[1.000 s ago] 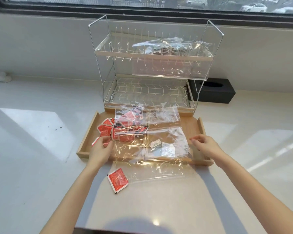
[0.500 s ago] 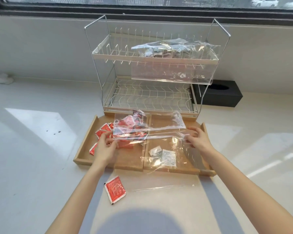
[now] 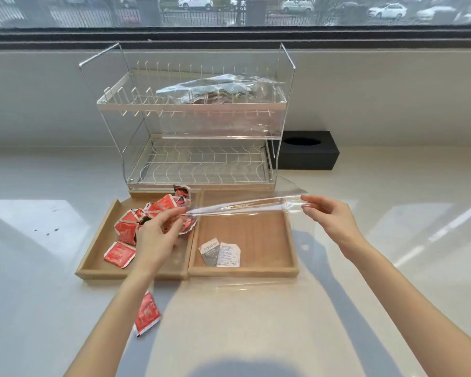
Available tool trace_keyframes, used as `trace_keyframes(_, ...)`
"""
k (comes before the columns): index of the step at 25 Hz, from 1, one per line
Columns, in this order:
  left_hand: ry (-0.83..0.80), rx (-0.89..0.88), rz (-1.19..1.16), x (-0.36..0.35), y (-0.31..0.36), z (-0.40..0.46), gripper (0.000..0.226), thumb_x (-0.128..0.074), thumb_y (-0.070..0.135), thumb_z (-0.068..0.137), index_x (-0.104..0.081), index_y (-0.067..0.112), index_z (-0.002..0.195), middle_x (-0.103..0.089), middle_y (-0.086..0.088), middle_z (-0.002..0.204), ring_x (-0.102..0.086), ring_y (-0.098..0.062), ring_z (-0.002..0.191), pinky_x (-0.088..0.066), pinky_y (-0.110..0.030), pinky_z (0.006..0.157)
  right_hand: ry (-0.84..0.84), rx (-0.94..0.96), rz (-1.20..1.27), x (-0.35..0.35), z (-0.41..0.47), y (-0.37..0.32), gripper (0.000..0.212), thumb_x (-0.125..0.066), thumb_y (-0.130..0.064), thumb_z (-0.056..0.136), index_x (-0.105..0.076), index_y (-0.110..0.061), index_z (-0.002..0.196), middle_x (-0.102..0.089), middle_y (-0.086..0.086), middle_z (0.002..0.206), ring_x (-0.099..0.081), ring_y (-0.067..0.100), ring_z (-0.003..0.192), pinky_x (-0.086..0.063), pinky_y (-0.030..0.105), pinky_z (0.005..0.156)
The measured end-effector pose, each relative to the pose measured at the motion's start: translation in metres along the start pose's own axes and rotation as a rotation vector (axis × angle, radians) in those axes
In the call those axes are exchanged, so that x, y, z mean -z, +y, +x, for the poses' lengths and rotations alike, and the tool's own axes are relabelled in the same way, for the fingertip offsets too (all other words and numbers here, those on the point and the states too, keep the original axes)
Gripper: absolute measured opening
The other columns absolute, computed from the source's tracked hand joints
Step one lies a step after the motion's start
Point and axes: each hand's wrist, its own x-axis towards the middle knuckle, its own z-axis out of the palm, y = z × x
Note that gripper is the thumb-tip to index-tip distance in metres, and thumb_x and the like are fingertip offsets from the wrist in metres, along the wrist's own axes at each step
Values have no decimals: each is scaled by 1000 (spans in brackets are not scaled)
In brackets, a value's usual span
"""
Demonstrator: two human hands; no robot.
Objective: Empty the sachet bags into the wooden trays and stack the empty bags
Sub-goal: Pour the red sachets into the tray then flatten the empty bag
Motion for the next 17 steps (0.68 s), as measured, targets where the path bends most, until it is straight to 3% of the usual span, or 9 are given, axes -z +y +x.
trace_keyframes(4, 39, -81, 22, -36, 36, -6, 12, -60, 7, 82, -68, 13, 90, -64, 3, 76, -54, 20, 66, -41, -1, 64, 100, 46, -24, 48, 4, -1, 19, -61, -8, 84, -67, -15, 100, -65, -6, 85, -61, -13, 69, -42, -3, 65)
trace_keyframes(8, 52, -189, 55, -69, 67, -5, 7, -61, 7, 81, -64, 13, 83, -58, -1, 87, -53, 1, 69, -37, 1, 66, 225, 126, -226, 90, 15, -1, 7, -61, -22, 85, -67, -22, 86, -56, -5, 82, -54, 1, 72, -39, 11, 64)
trace_keyframes(11, 45, -266, 107, -96, 89, 7, 4, -64, 9, 79, -64, 10, 82, -53, 0, 92, -49, -1, 67, -36, -1, 67, 284, 173, -321, 123, 31, -1, 6, -61, -27, 85, -64, -28, 80, -43, -4, 67, -45, 6, 57, -33, 17, 58)
trace_keyframes(14, 1, -292, 62, -125, 116, 25, 4, -61, 9, 81, -62, 10, 85, -60, 0, 86, -54, -3, 65, -39, 0, 63, 317, 150, -192, 152, 49, -1, 8, -58, -24, 86, -62, -26, 79, -54, -5, 61, -52, -2, 49, -43, 15, 57)
trace_keyframes(17, -26, -339, -17, -150, 144, 42, 6, -59, 8, 84, -59, 14, 86, -63, 0, 85, -58, -9, 74, -40, 1, 67, 338, 137, 19, 172, 62, 0, 8, -53, -15, 90, -60, -13, 91, -63, -1, 76, -63, -7, 63, -53, 11, 61)
